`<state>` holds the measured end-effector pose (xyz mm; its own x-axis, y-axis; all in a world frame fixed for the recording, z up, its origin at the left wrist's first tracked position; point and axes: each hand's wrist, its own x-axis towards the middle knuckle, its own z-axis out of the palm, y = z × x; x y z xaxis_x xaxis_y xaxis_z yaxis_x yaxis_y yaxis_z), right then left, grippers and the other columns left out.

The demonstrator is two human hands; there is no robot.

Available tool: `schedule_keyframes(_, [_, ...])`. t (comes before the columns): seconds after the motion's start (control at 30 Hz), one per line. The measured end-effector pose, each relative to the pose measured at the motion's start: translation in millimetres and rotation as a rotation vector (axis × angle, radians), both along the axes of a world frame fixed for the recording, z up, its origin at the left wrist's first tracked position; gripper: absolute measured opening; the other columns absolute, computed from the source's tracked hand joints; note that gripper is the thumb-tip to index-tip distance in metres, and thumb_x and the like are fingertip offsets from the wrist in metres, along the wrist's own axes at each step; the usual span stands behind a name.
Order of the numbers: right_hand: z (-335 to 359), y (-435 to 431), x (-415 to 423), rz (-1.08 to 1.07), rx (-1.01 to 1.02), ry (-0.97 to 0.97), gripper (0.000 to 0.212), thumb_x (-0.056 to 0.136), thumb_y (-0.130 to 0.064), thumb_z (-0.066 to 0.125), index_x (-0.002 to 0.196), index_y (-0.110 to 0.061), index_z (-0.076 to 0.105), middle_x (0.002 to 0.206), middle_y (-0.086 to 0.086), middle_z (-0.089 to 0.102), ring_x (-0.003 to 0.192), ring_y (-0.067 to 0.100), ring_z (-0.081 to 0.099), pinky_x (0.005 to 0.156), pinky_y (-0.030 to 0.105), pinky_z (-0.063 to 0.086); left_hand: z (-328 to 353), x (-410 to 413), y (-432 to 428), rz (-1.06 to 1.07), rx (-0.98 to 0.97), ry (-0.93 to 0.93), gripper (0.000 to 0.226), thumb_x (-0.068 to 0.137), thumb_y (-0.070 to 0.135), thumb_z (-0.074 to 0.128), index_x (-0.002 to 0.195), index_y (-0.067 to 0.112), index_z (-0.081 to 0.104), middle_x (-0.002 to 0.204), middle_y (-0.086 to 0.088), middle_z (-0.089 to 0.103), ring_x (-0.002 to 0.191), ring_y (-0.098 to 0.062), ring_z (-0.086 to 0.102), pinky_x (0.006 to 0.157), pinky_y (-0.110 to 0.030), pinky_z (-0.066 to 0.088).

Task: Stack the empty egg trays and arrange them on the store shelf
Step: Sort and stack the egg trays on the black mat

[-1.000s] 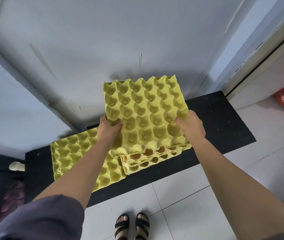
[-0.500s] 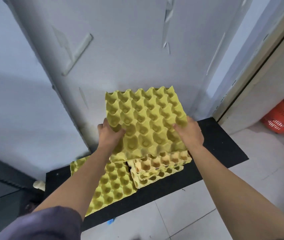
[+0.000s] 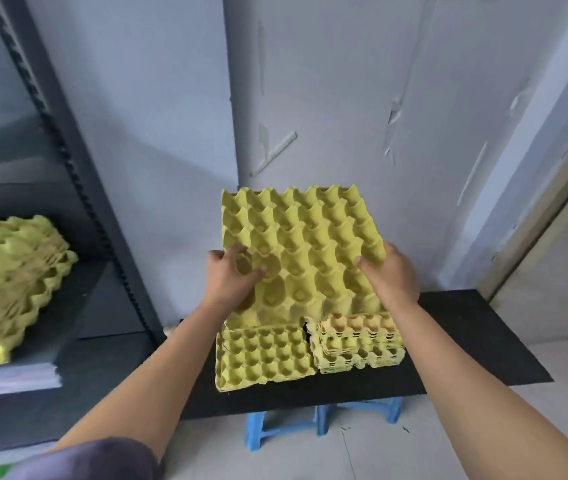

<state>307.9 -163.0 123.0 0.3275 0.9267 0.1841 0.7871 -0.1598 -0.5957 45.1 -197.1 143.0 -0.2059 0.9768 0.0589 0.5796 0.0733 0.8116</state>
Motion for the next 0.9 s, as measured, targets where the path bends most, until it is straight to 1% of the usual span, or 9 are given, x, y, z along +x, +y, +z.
schedule_keyframes(0.13, [21.4, -38.1, -43.5, 0.092, 0.03, 0.053, 0.071, 0.086, -0.052, 0.059, 0.142, -0.013, 0.038, 0.133, 0.014, 0.053, 0.119, 0.033, 0.053, 0.088, 0.042, 0.047, 24.1, -38.8, -56.9, 0.07, 0.027, 0.001, 0.06, 0.08, 0.033, 0.072, 0.132, 0.018, 0.047, 0.129, -0.011, 0.031, 0.123, -0.028, 0.04, 0.106, -0.031, 0.032])
schedule_keyframes(0.27, [48.8, -67.0, -91.0, 0.15, 0.035, 0.049, 0.068, 0.088, -0.049, 0.058, 0.142, -0.013, 0.037, 0.133, 0.015, 0.052, 0.119, 0.034, 0.052, 0.084, 0.039, 0.044, 42.4, -78.8, -102.4, 0.167, 0.063, 0.02, 0.061, 0.08, 0.035, 0.072, 0.133, 0.02, 0.046, 0.132, -0.011, 0.029, 0.128, -0.029, 0.032, 0.109, -0.035, 0.028])
schedule_keyframes(0.37, [58.3, -87.9, -128.5, 0.212, 0.045, 0.069, 0.067, 0.088, -0.048, 0.058, 0.142, -0.014, 0.038, 0.132, 0.014, 0.052, 0.119, 0.033, 0.052, 0.084, 0.039, 0.043, 48.8, -112.2, -133.4, 0.228, 0.077, 0.024, 0.061, 0.08, 0.035, 0.072, 0.133, 0.019, 0.046, 0.133, -0.012, 0.028, 0.129, -0.03, 0.03, 0.108, -0.034, 0.028])
schedule_keyframes(0.53, [59.6, -121.4, -202.5, 0.326, 0.036, 0.057, 0.064, 0.089, -0.047, 0.057, 0.141, -0.014, 0.04, 0.131, 0.011, 0.054, 0.116, 0.031, 0.054, 0.074, 0.034, 0.038, 43.7, -178.0, -189.1, 0.329, 0.036, -0.002, 0.062, 0.079, 0.035, 0.073, 0.133, 0.02, 0.046, 0.134, -0.013, 0.029, 0.128, -0.032, 0.032, 0.107, -0.037, 0.028])
schedule_keyframes(0.57, [58.6, -129.2, -219.5, 0.351, 0.035, 0.053, 0.064, 0.089, -0.047, 0.057, 0.141, -0.015, 0.039, 0.13, 0.01, 0.054, 0.116, 0.031, 0.054, 0.074, 0.033, 0.039, 41.4, -192.6, -201.4, 0.348, 0.029, -0.008, 0.062, 0.079, 0.034, 0.073, 0.133, 0.02, 0.046, 0.134, -0.014, 0.028, 0.127, -0.033, 0.033, 0.107, -0.038, 0.029])
schedule_keyframes(0.7, [50.8, -160.0, -289.6, 0.407, -0.009, 0.044, 0.065, 0.089, -0.051, 0.055, 0.141, -0.017, 0.038, 0.132, 0.007, 0.053, 0.118, 0.029, 0.053, 0.081, 0.038, 0.045, 34.4, -253.1, -250.1, 0.41, -0.001, -0.021, 0.062, 0.08, 0.034, 0.072, 0.133, 0.019, 0.045, 0.133, -0.014, 0.028, 0.125, -0.034, 0.034, 0.106, -0.04, 0.031])
schedule_keyframes(0.8, [43.7, -188.9, -353.3, 0.462, -0.035, 0.044, 0.063, 0.089, -0.05, 0.056, 0.139, -0.016, 0.039, 0.131, 0.007, 0.053, 0.115, 0.029, 0.055, 0.079, 0.036, 0.044, 29.5, -309.4, -290.9, 0.481, -0.029, -0.016, 0.062, 0.079, 0.035, 0.072, 0.133, 0.021, 0.046, 0.133, -0.014, 0.029, 0.127, -0.033, 0.031, 0.107, -0.042, 0.031])
schedule_keyframes(0.9, [35.9, -214.0, -410.8, 0.507, -0.041, 0.05, 0.063, 0.088, -0.052, 0.056, 0.139, -0.018, 0.04, 0.129, 0.005, 0.054, 0.113, 0.027, 0.056, 0.079, 0.036, 0.046, 23.5, -361.4, -326.6, 0.54, -0.044, 0.027, 0.062, 0.079, 0.038, 0.071, 0.133, 0.023, 0.046, 0.131, -0.013, 0.032, 0.128, -0.032, 0.029, 0.107, -0.041, 0.03])
